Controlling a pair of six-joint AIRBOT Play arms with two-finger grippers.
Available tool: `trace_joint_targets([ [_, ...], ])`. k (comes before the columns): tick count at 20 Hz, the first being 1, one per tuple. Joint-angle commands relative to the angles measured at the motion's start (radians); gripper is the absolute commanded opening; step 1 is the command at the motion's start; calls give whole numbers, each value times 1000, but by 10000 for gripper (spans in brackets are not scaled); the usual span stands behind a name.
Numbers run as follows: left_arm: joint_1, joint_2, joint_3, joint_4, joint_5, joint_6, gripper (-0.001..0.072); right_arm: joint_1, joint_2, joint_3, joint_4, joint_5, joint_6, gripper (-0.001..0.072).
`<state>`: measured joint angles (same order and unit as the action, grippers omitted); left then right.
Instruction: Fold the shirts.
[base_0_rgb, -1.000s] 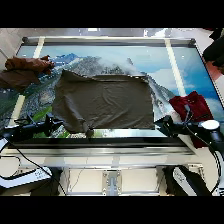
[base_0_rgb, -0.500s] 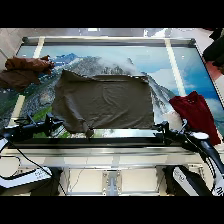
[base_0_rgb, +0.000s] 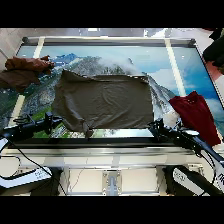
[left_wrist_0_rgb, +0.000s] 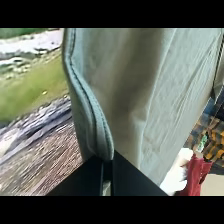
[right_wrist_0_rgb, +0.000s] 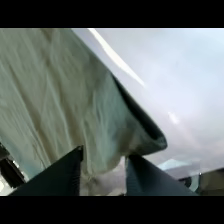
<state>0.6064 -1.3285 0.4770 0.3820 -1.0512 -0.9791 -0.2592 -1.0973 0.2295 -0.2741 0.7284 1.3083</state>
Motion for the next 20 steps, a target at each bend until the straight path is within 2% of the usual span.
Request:
trace_joint_targets([
  [1,0,2,8,-12,1,49,13,35,-19,47,58,-93,-13,235],
  [2,0,4,14,-17,1,50,13,35,-19,66,61,-93,-13,224],
  [3,0,11,23,-18,0,55,13,35,-19,79,61,-93,-13,165],
  [4,0,25,32,-19,0,57,13,36,-19,93,61,-91,-13,27],
  [5,0,45,40,-28,0,76,13,35,-19,105,60,-86,-23,12],
  [7,0,127,55,-65,-13,130,13,35,-5,154,61,-16,-162,10],
  [9,5,266,80,-115,-41,159,12,35,42,230,60,103,-250,10],
  [12,55,559,151,-254,-56,161,13,35,220,402,-46,251,-270,9],
  [14,139,756,217,-394,-1,154,13,35,392,541,-161,303,-217,10],
  [15,191,841,255,-431,51,120,13,32,478,615,-227,309,-190,10],
  [17,309,951,370,-367,98,-62,12,28,640,784,-386,294,-119,10],
  [18,323,960,443,-323,97,-121,13,29,698,881,-483,274,-71,10],
  [20,251,920,620,-274,55,-132,12,29,734,1079,-673,290,10,8],
])
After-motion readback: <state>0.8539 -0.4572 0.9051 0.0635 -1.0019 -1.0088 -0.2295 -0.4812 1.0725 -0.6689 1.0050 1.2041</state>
